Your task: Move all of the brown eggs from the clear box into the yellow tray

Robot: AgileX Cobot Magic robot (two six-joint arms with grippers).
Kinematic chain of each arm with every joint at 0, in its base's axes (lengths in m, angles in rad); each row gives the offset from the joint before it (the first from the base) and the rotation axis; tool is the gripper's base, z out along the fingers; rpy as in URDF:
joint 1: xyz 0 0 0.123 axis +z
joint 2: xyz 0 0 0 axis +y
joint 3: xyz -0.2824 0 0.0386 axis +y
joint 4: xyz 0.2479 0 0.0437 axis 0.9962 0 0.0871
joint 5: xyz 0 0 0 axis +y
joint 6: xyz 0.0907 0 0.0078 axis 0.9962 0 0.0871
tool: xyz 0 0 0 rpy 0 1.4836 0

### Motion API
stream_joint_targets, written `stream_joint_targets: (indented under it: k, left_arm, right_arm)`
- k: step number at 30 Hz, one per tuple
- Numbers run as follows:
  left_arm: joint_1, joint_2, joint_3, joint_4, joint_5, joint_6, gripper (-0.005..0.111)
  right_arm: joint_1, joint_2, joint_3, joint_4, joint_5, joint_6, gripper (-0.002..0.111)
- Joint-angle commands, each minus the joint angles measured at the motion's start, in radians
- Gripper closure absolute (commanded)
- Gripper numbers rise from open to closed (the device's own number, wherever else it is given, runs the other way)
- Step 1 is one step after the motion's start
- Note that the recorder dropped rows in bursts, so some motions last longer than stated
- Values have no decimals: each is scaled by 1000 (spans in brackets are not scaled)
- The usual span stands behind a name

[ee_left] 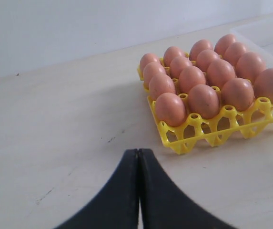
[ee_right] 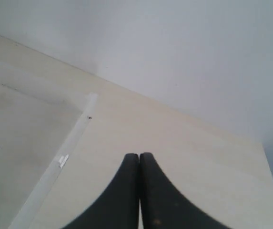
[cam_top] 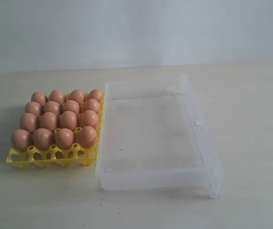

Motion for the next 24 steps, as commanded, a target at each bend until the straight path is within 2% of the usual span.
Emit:
stream_joint_targets:
  k: [1,4,11,20,24]
  left_arm:
    - [-4,-6,-4,-1,-6,0,107]
    - [-4,-6,-4,-1,-6,0,107]
    - [-4,-6,-4,-1,-6,0,107]
    - [-4,-6,-4,-1,-6,0,107]
    - [-4,-6,-4,-1,-6,0,107]
  right_arm:
    - [-7,-176,221,-5,-322,9,108]
    - [-7,-304,359,-42,-456,9,108]
    - [-7,-468,579,-45,-392,73,108]
    - [-16,-578,676,-36,-335,110,108]
    - [-77,-578,676,-34,-345,120,108]
